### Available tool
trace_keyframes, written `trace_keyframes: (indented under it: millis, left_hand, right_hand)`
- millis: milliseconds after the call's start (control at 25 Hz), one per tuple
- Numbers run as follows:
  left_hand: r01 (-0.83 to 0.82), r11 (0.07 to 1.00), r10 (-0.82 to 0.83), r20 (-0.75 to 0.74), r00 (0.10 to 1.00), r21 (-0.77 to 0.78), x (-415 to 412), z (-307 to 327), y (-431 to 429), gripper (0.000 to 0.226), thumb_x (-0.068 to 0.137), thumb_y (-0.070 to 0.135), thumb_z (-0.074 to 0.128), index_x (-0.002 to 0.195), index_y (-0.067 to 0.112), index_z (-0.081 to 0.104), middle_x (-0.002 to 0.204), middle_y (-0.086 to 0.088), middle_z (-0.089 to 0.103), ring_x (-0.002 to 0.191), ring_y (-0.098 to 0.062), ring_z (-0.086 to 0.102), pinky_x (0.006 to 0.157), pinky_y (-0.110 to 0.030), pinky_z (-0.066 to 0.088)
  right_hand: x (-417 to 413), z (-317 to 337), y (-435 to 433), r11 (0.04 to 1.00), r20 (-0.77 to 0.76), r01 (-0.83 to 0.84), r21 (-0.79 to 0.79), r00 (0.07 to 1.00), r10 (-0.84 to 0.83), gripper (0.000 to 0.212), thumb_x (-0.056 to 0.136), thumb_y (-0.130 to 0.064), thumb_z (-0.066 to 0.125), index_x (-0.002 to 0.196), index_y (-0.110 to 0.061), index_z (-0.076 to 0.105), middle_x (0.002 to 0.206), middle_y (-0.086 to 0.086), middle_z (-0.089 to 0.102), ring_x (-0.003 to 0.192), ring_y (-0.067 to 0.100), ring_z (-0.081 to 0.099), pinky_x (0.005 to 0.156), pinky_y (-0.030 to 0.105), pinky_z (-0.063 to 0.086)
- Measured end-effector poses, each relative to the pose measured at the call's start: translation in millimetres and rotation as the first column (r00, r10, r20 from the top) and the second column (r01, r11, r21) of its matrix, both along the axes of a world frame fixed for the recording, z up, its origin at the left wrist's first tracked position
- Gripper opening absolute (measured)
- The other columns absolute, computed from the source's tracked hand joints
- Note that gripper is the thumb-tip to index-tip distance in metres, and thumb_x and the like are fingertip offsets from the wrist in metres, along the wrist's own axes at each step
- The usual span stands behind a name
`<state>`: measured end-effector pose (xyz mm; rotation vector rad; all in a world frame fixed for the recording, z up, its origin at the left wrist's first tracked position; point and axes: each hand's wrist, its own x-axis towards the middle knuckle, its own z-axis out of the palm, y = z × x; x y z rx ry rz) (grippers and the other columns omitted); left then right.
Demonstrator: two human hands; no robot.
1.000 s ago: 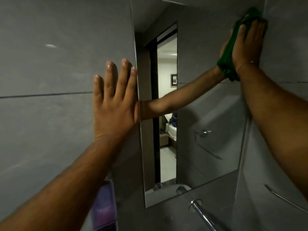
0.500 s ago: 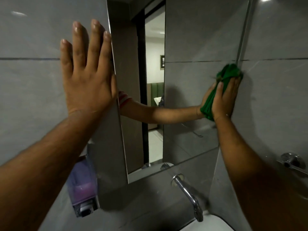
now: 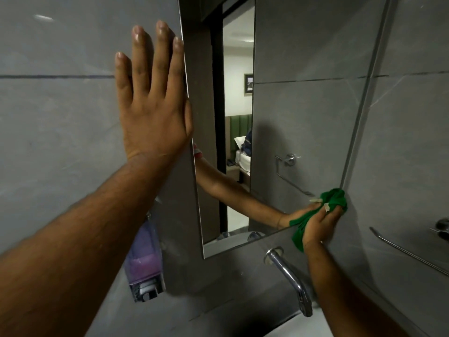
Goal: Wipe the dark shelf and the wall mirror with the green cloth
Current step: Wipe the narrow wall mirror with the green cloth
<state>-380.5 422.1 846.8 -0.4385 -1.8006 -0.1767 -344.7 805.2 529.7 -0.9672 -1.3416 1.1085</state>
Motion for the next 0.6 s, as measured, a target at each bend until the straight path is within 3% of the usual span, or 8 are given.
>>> trace_keyframes:
  millis: [80, 240, 320, 480, 600]
  left_hand:
    - [-0.007, 1.000, 0.007, -0.005, 1.000, 0.003, 0, 1, -1, 0.076, 0.115, 0.038, 0.038, 0.179, 0.017, 0.004, 0.187, -0.011, 0.002, 0.171, -0.040, 0.004, 0.137, -0.062, 0.006]
    - [-0.026, 1.000, 0.026, 0.005, 1.000, -0.009, 4, 3, -1, 0.079, 0.111, 0.039, 0.038, 0.179, 0.017, 0.005, 0.187, -0.009, 0.002, 0.172, -0.039, 0.003, 0.137, -0.063, 0.006]
    - [0.003, 1.000, -0.001, 0.044, 0.999, -0.030, 9, 5, -4, 0.079, 0.110, 0.040, 0.036, 0.179, 0.018, 0.005, 0.187, -0.008, 0.000, 0.172, -0.036, -0.001, 0.138, -0.061, 0.003]
    - [0.085, 0.987, -0.065, 0.144, 0.987, -0.137, 30, 6, -40, 0.085, 0.106, 0.038, 0.048, 0.180, 0.023, 0.009, 0.187, -0.005, -0.003, 0.173, -0.027, -0.003, 0.138, -0.057, 0.004]
    - [-0.018, 0.999, 0.007, 0.264, 0.964, 0.042, 52, 14, -104, 0.086, 0.109, 0.043, 0.047, 0.179, 0.025, 0.001, 0.186, -0.005, -0.011, 0.172, -0.024, -0.006, 0.138, -0.054, 0.000]
  right_hand:
    - [6, 2, 1, 0.995, 0.038, 0.085, 0.044, 0.995, -0.087, 0.053, 0.103, -0.048, 0.033, 0.153, -0.029, 0.037, 0.153, 0.020, 0.053, 0.127, 0.049, 0.060, 0.108, 0.052, 0.051]
    - [32, 28, -17, 0.977, 0.016, 0.166, 0.132, 0.985, -0.170, 0.043, 0.110, -0.042, 0.035, 0.149, -0.026, 0.042, 0.142, 0.025, 0.061, 0.115, 0.052, 0.065, 0.095, 0.053, 0.054]
    - [45, 63, -45, 0.976, -0.055, 0.127, 0.178, 0.991, -0.119, 0.043, 0.110, -0.035, 0.037, 0.150, -0.020, 0.045, 0.139, 0.030, 0.063, 0.115, 0.053, 0.065, 0.094, 0.053, 0.054]
    - [66, 174, -126, 0.904, -0.197, -0.007, 0.428, 0.975, 0.101, 0.042, 0.110, -0.020, 0.042, 0.147, 0.000, 0.048, 0.135, 0.036, 0.062, 0.117, 0.042, 0.063, 0.095, 0.042, 0.048]
    - [76, 260, -200, 0.814, -0.283, -0.087, 0.575, 0.912, 0.297, 0.043, 0.112, -0.020, 0.040, 0.153, -0.005, 0.044, 0.140, 0.027, 0.063, 0.123, 0.034, 0.063, 0.099, 0.030, 0.047]
